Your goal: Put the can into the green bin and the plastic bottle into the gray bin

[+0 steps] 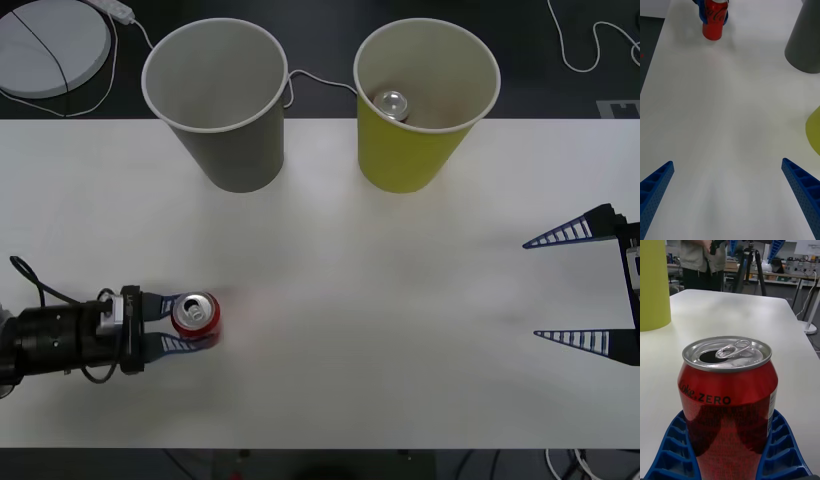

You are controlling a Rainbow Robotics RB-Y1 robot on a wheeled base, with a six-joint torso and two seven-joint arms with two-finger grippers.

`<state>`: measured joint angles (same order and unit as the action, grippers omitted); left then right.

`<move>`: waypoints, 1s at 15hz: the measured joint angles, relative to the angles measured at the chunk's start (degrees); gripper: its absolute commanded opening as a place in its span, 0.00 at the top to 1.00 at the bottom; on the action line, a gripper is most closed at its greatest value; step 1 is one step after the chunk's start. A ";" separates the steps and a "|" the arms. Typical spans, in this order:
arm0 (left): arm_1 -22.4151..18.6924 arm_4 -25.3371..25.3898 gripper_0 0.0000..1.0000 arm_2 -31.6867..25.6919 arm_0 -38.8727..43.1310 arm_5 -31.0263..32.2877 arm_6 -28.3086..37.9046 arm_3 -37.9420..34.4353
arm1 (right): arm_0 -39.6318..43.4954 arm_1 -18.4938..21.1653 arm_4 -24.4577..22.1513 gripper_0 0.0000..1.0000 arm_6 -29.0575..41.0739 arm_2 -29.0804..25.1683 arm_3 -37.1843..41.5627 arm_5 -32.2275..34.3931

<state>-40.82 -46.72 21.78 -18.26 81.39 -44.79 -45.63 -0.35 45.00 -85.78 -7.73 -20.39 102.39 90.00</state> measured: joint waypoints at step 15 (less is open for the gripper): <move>-17.29 -24.80 1.00 -12.92 0.15 -5.64 41.96 -32.49 | 0.00 0.00 0.00 0.00 0.00 0.00 0.00 0.00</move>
<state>-58.11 -71.52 8.86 -18.11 75.75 -2.83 -78.12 -0.35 45.00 -85.78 -7.73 -20.39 102.39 90.00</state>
